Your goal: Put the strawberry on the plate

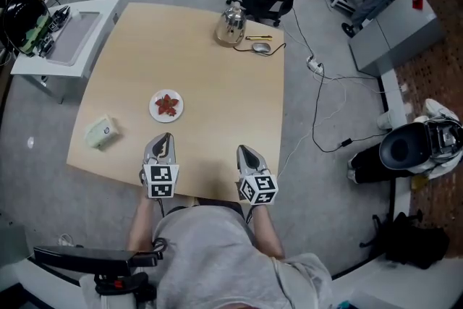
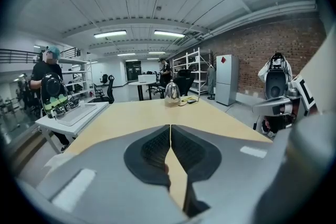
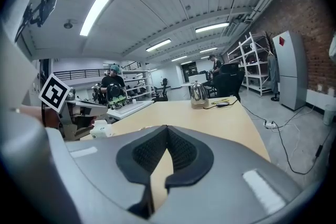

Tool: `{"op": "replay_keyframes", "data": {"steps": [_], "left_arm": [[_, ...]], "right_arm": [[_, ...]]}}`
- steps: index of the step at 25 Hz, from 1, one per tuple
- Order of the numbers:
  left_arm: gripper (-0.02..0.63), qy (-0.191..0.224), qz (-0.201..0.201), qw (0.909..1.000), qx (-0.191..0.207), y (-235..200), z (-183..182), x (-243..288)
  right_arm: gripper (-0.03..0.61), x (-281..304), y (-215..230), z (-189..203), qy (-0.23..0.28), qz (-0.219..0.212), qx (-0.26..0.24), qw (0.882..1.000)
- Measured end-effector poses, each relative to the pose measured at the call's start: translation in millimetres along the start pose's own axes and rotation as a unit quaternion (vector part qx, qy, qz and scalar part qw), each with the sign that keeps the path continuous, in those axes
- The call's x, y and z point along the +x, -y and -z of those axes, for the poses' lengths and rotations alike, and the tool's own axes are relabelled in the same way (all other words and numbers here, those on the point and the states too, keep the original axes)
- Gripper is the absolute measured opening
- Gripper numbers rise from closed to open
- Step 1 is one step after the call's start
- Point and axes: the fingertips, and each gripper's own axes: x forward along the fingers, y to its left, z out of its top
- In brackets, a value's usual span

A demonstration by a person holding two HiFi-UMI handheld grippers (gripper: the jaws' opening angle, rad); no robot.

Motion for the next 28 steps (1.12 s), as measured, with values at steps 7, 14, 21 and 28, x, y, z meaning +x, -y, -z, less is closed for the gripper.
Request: {"op": "replay_keyframes", "data": {"steps": [7, 14, 21, 28], "left_arm": [[0.020, 0.017, -0.002, 0.9998, 0.006, -0.3, 1.7, -26.4], [0.020, 0.047, 0.000, 0.9987, 0.019, 6.2, 0.6, -53.8], [0.020, 0.055, 0.012, 0.9982, 0.021, 12.5, 12.0, -75.4], [0.020, 0.059, 0.013, 0.9981, 0.013, 13.8, 16.8, -87.2]], "right_arm": [[0.006, -18.4, -12.8, 0.5, 0.012, 0.005, -0.001, 1.000], [0.006, -37.6, -22.1, 1.5, 0.017, 0.009, -0.005, 1.000], [0.006, -51.6, -27.1, 3.9, 0.020, 0.013, -0.006, 1.000], [0.006, -62.2, -31.4, 4.8, 0.025, 0.012, -0.009, 1.000]]}}
